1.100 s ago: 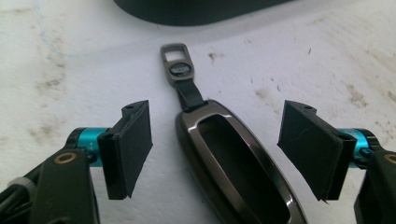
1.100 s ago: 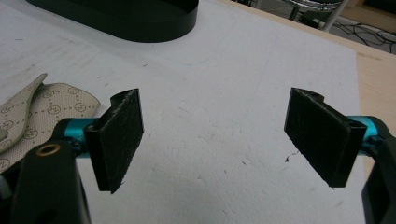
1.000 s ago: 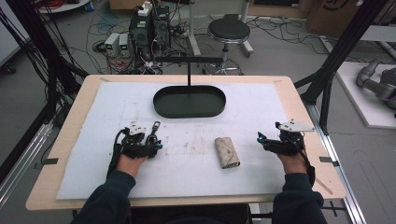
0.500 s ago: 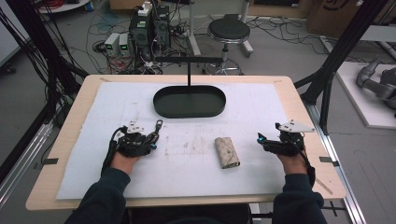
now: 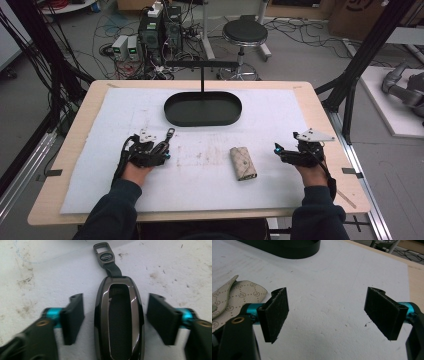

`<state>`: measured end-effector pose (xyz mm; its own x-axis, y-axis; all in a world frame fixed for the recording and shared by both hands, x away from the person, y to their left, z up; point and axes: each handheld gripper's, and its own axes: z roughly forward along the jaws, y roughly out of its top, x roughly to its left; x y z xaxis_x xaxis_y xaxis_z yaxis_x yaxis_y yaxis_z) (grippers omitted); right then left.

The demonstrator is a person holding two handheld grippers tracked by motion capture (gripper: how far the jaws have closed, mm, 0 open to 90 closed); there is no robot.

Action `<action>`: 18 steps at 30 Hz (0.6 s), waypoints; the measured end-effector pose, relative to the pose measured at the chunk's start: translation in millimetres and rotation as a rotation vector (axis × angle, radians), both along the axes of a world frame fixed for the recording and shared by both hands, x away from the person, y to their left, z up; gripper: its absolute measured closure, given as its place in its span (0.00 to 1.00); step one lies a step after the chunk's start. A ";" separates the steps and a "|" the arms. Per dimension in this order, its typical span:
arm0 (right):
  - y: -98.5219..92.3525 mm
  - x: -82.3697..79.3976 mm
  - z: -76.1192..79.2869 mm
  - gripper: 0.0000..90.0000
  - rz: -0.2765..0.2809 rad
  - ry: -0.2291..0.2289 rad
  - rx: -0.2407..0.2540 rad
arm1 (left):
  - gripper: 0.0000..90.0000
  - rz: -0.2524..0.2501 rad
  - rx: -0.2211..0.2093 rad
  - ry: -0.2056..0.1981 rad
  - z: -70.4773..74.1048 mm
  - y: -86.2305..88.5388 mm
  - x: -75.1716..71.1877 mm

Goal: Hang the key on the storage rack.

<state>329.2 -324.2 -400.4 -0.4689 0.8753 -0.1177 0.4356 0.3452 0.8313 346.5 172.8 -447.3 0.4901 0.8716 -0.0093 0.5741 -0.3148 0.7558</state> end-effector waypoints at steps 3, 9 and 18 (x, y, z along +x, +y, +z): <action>-0.4 0.1 0.2 0.22 0.002 -0.004 0.002 | 0.53 0.000 0.000 0.000 0.2 0.2 -0.1; -1.2 0.1 0.4 0.22 0.001 -0.004 -0.001 | 0.54 0.008 -0.014 0.014 1.2 1.0 1.0; -2.5 -0.7 0.6 0.22 -0.006 -0.004 0.004 | 0.54 0.041 -0.076 -0.003 11.5 8.8 -0.1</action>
<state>328.5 -326.7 -399.8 -0.4633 0.8786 -0.1161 0.4341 0.3392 0.8345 346.4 181.6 -435.8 0.4542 0.8878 -0.0747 0.5830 -0.2328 0.7784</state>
